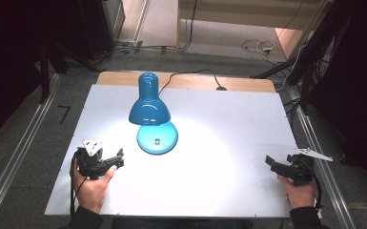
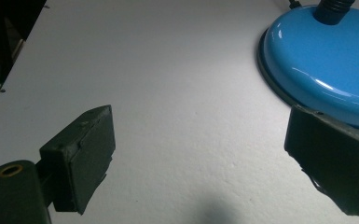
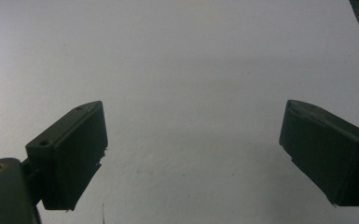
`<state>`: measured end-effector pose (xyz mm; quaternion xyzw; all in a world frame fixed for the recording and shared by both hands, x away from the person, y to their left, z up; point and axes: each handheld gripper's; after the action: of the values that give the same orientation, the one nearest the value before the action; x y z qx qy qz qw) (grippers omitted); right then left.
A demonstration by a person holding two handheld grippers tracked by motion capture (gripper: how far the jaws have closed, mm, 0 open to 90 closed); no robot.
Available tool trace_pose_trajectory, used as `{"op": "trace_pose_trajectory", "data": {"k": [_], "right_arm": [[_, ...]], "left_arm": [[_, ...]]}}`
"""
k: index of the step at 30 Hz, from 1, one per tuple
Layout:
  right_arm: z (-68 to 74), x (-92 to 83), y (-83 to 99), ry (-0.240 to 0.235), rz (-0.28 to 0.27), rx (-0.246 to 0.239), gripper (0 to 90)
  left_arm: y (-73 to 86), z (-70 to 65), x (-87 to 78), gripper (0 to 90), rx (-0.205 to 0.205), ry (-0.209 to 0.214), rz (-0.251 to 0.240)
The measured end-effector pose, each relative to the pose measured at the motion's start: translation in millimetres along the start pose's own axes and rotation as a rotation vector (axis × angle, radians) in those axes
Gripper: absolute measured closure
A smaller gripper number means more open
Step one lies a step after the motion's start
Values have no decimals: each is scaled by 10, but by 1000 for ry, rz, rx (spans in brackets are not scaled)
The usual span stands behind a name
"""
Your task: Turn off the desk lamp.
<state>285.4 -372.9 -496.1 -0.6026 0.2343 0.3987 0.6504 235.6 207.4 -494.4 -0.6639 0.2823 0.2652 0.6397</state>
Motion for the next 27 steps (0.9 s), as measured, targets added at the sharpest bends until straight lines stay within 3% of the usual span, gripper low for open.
{"op": "trace_pose_trajectory", "data": {"k": [10,27], "right_arm": [[22,-21,7,3,-13,-11,64],[25,-9,8,3,-14,-20,64]], "left_arm": [[0,-24,-11,93,0,40,-11],[-30,-64,34,93,-13,69,-22]]}}
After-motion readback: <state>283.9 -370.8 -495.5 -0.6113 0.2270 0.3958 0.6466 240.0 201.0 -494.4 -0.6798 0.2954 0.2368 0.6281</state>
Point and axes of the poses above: each handheld gripper's, and its own axes: x roughly forward along the jaws, y roughly out of its underside, z roughly to its left, and after that the axes turned 10 degrees about z, right-handed
